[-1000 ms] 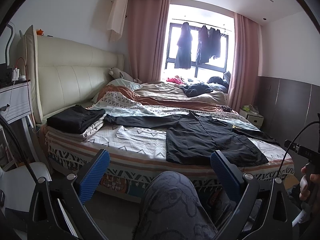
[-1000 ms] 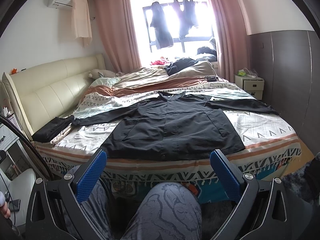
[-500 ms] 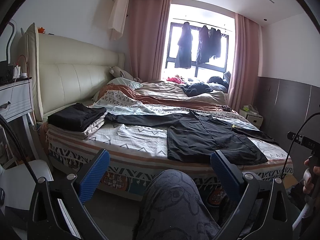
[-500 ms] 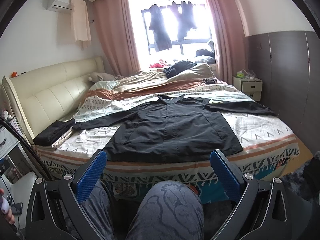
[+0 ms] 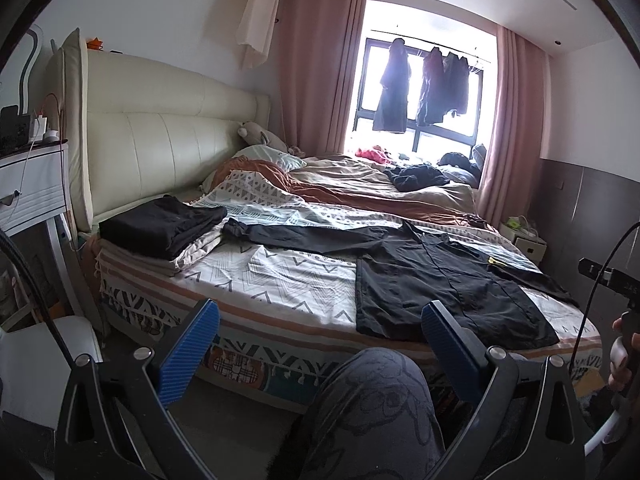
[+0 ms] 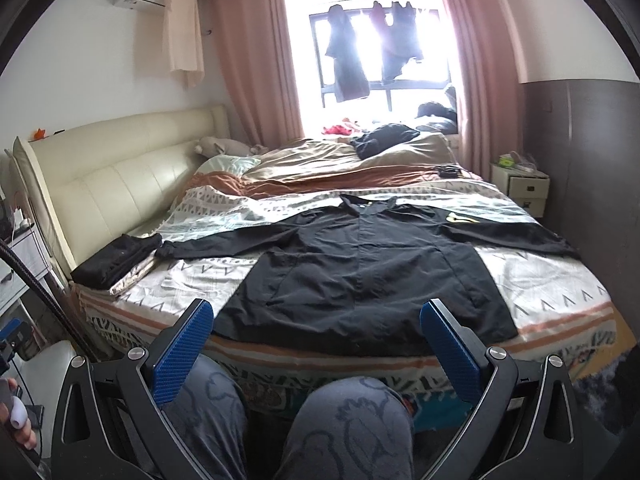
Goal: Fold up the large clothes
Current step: 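Lower both tools toward the black jacket's sleeves on the bed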
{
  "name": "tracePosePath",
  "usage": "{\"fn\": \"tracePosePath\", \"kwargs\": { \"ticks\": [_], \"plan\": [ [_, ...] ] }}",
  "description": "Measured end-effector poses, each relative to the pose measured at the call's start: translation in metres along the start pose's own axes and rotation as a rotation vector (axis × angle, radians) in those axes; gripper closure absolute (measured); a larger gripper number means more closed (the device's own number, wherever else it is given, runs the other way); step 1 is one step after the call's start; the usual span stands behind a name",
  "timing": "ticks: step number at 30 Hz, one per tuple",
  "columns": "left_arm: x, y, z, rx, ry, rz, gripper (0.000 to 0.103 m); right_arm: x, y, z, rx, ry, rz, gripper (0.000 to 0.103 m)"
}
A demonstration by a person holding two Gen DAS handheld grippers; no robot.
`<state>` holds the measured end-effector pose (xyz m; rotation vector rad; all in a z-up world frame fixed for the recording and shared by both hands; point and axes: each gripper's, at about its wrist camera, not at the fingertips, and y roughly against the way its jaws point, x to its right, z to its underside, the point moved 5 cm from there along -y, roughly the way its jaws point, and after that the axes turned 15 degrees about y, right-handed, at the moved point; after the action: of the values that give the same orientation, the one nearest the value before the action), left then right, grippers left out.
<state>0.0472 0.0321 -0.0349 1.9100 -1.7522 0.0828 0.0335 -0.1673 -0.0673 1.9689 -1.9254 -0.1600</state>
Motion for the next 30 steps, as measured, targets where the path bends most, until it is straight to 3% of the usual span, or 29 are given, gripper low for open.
{"fn": "tracePosePath", "kwargs": {
  "ticks": [16,30],
  "plan": [
    [0.000,-0.124,-0.022,-0.114,0.021,-0.029,0.000,0.011,-0.136,-0.058,-0.047,0.021,0.004,0.000],
    [-0.027,-0.221,-0.053,-0.179,0.097,-0.084,0.000,0.006,-0.250,-0.092,-0.119,0.030,0.009,0.000]
  ]
}}
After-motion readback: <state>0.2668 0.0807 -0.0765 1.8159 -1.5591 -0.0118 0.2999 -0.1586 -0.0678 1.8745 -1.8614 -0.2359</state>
